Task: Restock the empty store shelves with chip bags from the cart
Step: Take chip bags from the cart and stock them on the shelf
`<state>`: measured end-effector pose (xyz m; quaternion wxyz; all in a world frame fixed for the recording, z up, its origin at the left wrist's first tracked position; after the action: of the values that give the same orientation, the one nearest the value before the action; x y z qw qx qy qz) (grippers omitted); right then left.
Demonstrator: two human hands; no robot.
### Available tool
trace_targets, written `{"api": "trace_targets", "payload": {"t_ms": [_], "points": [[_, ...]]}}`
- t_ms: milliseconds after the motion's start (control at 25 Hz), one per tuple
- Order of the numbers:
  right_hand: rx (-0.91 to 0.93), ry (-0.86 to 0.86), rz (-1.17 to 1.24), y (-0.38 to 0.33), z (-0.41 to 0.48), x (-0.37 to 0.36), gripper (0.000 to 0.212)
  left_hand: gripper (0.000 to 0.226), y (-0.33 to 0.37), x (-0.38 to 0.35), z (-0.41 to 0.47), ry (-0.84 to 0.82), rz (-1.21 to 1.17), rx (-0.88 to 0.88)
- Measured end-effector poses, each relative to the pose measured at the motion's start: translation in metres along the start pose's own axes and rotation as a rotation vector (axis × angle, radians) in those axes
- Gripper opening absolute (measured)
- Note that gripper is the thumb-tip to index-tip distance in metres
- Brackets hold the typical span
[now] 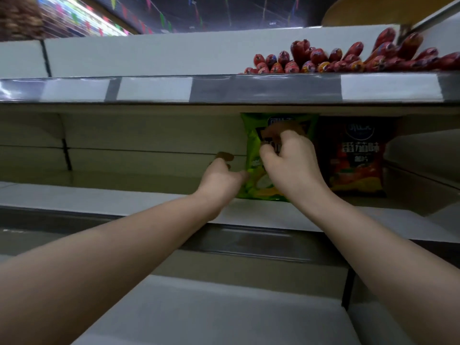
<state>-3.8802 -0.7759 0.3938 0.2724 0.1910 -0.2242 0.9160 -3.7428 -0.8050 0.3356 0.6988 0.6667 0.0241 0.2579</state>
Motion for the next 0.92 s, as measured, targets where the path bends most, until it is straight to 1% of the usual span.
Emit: {"api": "trace_targets", "payload": {"t_ms": [40,120,240,360,520,640,760,920], "points": [[0.025,0.005,0.038,-0.011,-0.001,-0.008,0.012,0.049,0.000,0.010,-0.007,0.032,0.000,-0.036],[0.061,-0.005,0.136,-0.032,-0.002,-0.027,0.014,0.036,-0.002,0.034,-0.021,0.088,-0.007,-0.111],[0.087,-0.011,0.313,-0.066,-0.003,-0.055,0.010,0.023,-0.018,0.083,-0.037,0.183,-0.005,-0.153],[0.099,-0.026,0.464,-0.109,-0.001,-0.087,0.011,0.021,-0.042,0.143,-0.057,0.286,0.039,-0.120],[0.119,-0.081,0.632,-0.184,-0.003,-0.134,0.013,0.020,-0.075,0.233,-0.086,0.382,0.010,-0.057],[0.127,-0.134,0.742,-0.253,-0.010,-0.177,0.014,0.016,-0.101,0.313,-0.116,0.494,-0.027,-0.034],[0.133,-0.191,0.848,-0.327,-0.020,-0.225,0.015,0.021,-0.134,0.397,-0.149,0.598,-0.070,0.005],[0.134,-0.289,0.988,-0.427,-0.043,-0.290,0.019,0.021,-0.177,0.502,-0.201,0.729,-0.087,0.080]]}}
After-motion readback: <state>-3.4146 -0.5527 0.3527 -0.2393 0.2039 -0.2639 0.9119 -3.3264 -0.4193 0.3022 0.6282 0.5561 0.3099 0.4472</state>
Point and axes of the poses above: each hand's wrist, its own z-axis towards the middle knuckle, its own x-axis out of the back of the hand, y = z × x, the point moved 7 cm from there along z, towards the middle knuckle, and after that the axes turned 12 degrees about x, right-handed, at the moved point
